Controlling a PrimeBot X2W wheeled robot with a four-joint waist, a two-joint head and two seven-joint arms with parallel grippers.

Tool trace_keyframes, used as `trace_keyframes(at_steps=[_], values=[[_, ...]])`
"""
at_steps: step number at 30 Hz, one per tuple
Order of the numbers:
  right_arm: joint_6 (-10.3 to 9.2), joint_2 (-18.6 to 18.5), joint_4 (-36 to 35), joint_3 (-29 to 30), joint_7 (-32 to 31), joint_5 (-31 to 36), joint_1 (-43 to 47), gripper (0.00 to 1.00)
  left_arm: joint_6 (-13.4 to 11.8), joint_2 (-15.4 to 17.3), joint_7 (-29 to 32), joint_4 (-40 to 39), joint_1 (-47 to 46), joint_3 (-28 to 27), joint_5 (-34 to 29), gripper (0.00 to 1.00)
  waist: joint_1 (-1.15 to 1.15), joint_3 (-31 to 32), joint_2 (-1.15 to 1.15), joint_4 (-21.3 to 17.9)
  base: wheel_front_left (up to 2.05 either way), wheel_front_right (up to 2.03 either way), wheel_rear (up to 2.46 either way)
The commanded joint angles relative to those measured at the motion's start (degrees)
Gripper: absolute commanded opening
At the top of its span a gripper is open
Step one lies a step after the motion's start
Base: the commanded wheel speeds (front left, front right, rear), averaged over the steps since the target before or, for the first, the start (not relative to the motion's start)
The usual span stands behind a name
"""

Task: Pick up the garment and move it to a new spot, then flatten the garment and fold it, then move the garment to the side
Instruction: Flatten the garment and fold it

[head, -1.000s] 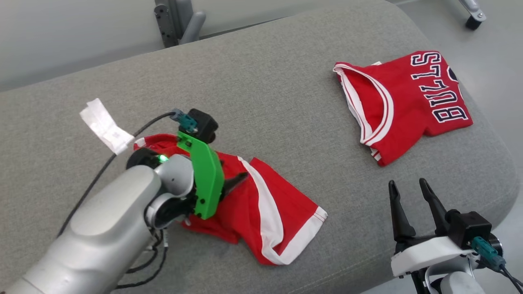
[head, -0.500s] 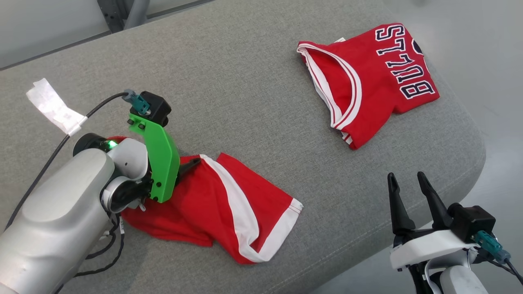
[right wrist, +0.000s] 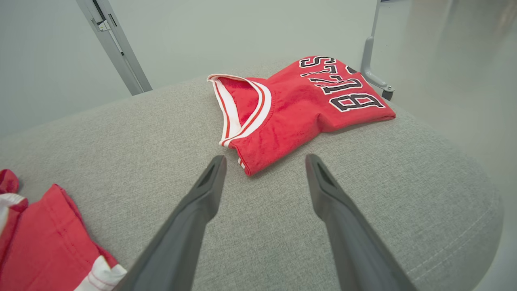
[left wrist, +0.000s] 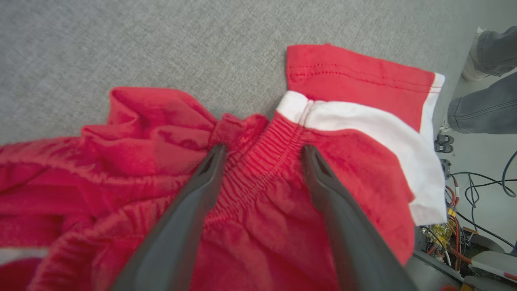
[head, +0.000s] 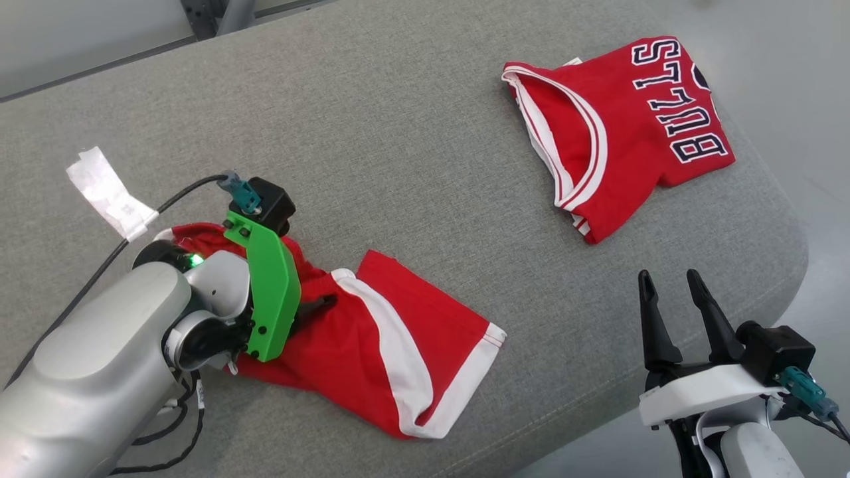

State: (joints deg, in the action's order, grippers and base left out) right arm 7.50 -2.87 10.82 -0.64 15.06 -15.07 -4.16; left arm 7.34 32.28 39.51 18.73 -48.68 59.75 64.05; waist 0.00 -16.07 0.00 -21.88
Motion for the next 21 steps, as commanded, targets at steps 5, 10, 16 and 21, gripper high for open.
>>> trace_keyframes(at_steps=[5, 10, 16, 21], values=[[-0.02, -0.04, -0.08, 0.43, 0.15, -0.15, -0.44, 1.0, 0.2, 1.71, -0.13, -3.29, 1.17, 2.0, 1.46, 0.0, 0.0, 0.06, 0.0, 0.85, 0.0, 0.0, 0.0], [-0.02, -0.03, 0.23, 1.04, 0.15, 0.34, 0.14, 1.0, 0.2, 2.19, -2.98, -5.5, 0.43, 1.68, 2.43, 0.0, 0.0, 0.57, 0.0, 1.51, 0.0, 0.0, 0.0], [-0.02, -0.05, 0.44, 1.55, 0.15, 1.14, 1.28, 1.0, 0.2, 0.46, -14.07, -6.65, -1.82, -1.77, 0.92, 0.0, 0.0, 2.21, 0.0, 2.78, 0.0, 0.0, 0.0], [-0.02, -0.09, 0.87, 1.62, 0.15, 2.25, 2.2, 1.0, 0.19, -2.07, -26.42, -5.67, -4.77, -5.98, -1.8, 0.0, 0.0, 3.84, 0.0, 4.26, 0.0, 0.0, 0.0]])
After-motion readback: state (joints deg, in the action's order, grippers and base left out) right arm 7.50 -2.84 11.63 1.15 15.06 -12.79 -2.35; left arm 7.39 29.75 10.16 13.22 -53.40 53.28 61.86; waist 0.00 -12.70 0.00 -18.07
